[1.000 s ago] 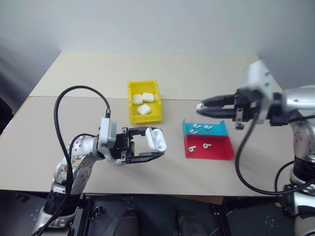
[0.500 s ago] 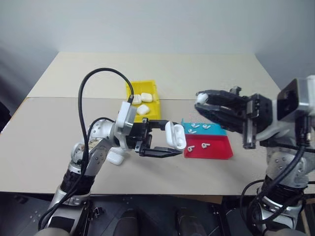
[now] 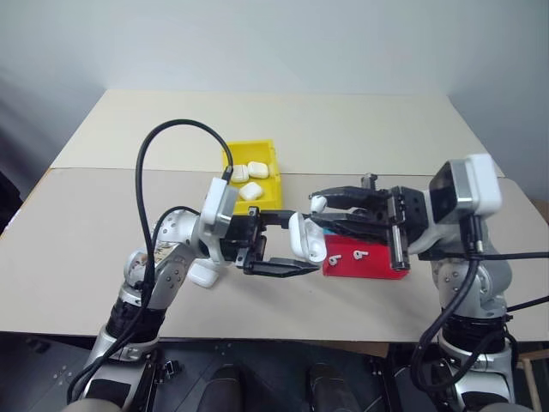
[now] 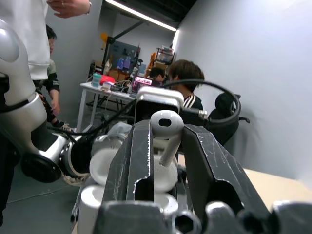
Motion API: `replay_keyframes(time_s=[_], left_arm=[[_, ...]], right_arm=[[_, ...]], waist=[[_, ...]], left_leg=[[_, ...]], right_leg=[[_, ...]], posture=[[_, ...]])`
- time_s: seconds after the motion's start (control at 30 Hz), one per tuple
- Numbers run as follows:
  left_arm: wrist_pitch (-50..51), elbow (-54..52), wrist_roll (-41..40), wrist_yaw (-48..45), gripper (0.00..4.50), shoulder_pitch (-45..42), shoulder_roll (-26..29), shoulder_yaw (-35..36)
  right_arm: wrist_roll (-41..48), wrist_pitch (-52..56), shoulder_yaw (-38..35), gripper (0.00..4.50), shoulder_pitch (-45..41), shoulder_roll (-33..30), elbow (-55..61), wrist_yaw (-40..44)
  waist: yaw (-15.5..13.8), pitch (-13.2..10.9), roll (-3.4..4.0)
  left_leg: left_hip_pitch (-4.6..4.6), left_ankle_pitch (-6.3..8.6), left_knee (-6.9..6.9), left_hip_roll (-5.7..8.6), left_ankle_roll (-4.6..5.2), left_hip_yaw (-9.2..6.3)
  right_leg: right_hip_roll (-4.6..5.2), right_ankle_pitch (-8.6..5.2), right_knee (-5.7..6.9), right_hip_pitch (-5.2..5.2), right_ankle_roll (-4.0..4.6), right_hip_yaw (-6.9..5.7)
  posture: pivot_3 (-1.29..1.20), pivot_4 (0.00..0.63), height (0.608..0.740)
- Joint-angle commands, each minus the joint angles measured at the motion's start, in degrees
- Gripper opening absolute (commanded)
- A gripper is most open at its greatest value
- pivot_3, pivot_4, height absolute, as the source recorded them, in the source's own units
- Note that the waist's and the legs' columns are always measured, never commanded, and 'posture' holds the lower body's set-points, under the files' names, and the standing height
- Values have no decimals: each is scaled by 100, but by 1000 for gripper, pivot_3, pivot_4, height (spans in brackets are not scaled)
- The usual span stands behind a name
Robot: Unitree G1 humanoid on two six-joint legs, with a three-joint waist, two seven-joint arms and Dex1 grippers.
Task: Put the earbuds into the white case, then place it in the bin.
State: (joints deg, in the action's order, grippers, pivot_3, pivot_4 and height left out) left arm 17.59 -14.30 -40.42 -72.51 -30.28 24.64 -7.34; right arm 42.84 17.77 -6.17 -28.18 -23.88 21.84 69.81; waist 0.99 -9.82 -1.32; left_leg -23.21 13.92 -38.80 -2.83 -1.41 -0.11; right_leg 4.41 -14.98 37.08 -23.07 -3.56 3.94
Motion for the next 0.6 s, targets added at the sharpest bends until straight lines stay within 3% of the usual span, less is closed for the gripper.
replay_keyframes(time_s=[0.03, 0.6], left_arm=[[-77, -225, -3, 45, 2737, 23, 9, 95], [-186, -206, 111, 98, 2737, 41, -47, 111]], right_arm=[[-23, -265, 37, 732, 35, -85, 58, 51], [-376, -714, 385, 732, 220, -355, -213, 211]], waist=[[6, 0, 0], [-3, 0, 0]], left_leg=[[0, 0, 0, 0, 0, 0], [0, 0, 0, 0, 0, 0]], right_leg=[[0, 0, 0, 0, 0, 0], [0, 0, -1, 0, 0, 0]], posture=[[0, 150, 740], [0, 150, 740]])
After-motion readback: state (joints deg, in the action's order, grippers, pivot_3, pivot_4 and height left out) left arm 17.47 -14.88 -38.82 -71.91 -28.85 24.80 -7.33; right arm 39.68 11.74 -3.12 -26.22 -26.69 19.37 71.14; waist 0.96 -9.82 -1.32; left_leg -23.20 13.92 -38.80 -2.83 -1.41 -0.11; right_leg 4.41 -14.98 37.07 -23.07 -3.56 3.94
